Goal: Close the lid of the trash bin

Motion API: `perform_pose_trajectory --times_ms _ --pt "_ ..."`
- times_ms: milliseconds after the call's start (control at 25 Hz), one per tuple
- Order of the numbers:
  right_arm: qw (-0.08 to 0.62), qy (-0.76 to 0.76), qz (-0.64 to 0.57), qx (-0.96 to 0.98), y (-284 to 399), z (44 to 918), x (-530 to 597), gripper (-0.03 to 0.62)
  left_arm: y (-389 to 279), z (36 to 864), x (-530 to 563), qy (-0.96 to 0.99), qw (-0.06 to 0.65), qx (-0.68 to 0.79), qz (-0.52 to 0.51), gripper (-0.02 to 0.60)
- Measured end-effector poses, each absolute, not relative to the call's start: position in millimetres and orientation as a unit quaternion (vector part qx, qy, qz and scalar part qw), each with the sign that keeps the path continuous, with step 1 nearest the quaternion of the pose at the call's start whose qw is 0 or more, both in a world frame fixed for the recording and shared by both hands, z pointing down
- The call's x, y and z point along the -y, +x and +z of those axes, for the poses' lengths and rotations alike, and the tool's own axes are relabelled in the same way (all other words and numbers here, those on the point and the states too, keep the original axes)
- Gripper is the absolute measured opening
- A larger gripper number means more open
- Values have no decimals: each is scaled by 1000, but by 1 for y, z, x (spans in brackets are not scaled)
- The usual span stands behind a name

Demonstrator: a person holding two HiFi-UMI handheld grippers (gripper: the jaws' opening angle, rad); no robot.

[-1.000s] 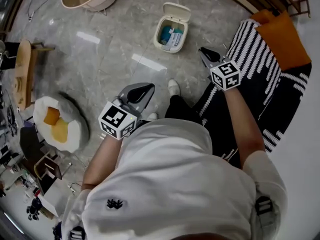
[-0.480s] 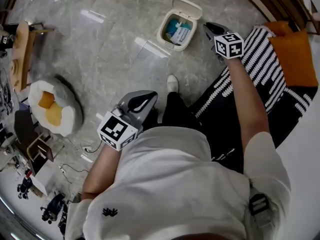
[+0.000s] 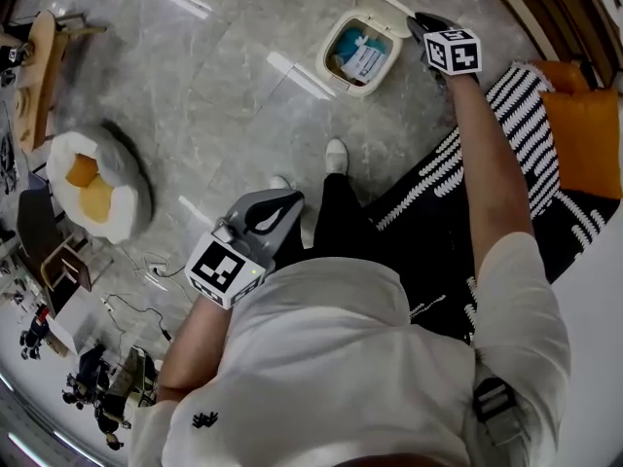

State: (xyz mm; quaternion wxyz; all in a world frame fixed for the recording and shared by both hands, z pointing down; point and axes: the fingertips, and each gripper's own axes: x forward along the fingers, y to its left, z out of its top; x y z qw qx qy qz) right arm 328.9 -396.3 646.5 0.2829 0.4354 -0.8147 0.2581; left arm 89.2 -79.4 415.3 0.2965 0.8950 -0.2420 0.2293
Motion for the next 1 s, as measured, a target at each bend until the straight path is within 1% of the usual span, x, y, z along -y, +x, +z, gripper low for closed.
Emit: perform_pose_trajectory --times_ms 280,680,1000 --pt "305 431 259 809 330 677 421 74 82 427 82 887 310 253 231 57" --pt "328 413 265 807 324 689 429 75 72 436 78 873 340 264 229 57" --pt "322 409 268 811 319 692 421 74 73 442 82 874 339 266 226 57"
